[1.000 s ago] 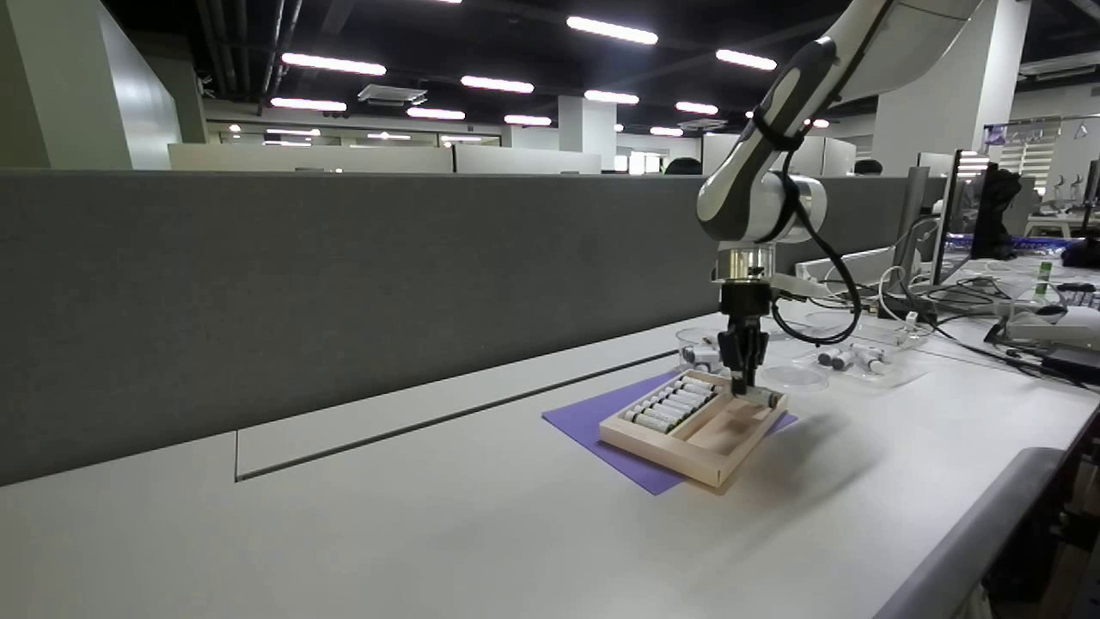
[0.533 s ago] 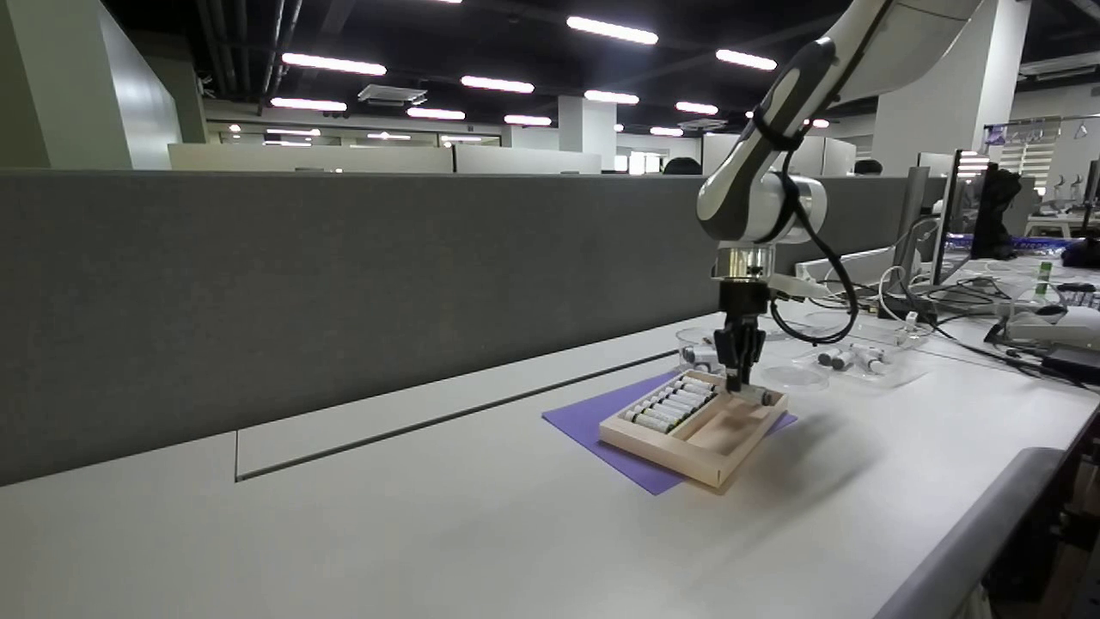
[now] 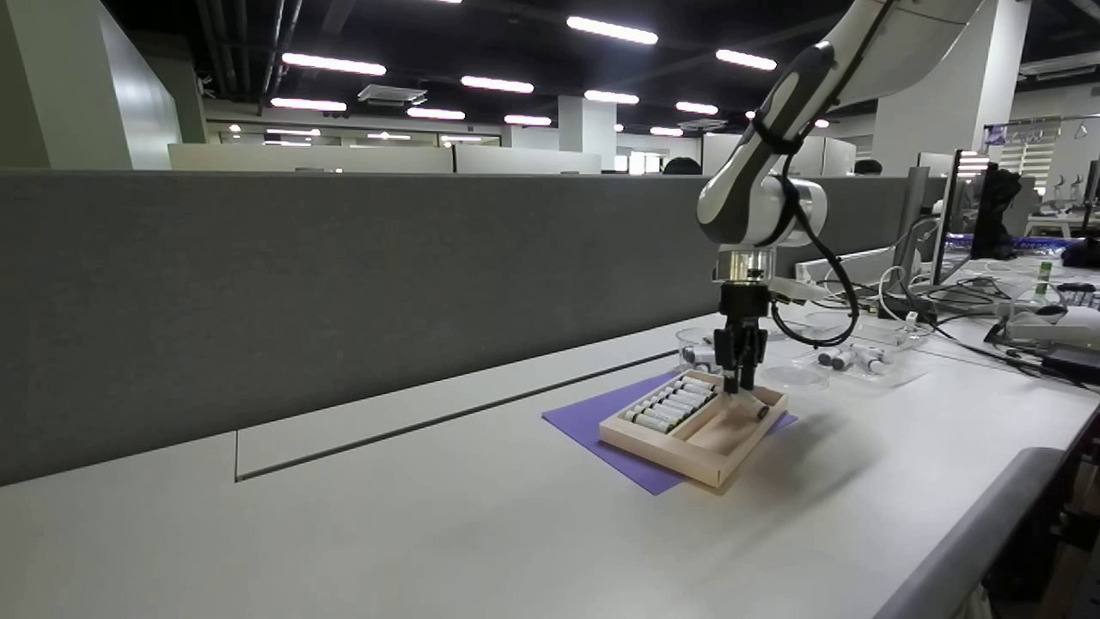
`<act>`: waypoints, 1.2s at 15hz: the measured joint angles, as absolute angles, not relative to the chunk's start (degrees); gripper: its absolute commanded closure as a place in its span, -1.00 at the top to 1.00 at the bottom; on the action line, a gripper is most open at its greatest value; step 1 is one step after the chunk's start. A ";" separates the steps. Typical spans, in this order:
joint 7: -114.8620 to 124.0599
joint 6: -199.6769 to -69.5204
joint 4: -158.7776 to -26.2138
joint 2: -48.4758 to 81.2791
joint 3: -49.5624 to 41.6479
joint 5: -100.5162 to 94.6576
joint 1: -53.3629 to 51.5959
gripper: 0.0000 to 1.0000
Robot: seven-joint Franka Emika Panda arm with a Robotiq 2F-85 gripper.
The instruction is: Move the bottle from the lid to the bottom compartment of the box
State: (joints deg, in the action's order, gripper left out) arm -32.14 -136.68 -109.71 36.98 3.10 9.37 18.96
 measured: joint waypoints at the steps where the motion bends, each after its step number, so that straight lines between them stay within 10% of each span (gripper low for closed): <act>1: -32.10 -136.58 -109.67 36.98 3.03 9.37 18.95 0.81; 2: -32.10 -136.54 -109.62 36.97 2.96 9.37 18.95 -0.06; 4: -32.10 -136.54 -109.54 36.93 2.80 9.37 18.95 0.02; 10: -32.09 -136.57 -109.43 36.91 2.44 9.46 19.16 -0.91; 11: -32.09 -136.57 -109.30 36.89 2.44 9.49 19.25 -0.08; 15: -31.91 -136.56 -108.55 36.38 2.22 9.74 19.55 0.12; 16: -31.90 -136.57 -108.27 36.25 2.16 10.10 19.66 -0.70; 18: -31.86 -136.99 -107.42 36.19 2.17 11.12 19.96 -0.63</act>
State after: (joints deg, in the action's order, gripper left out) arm -31.86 -136.99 -107.42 36.19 2.17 11.12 19.96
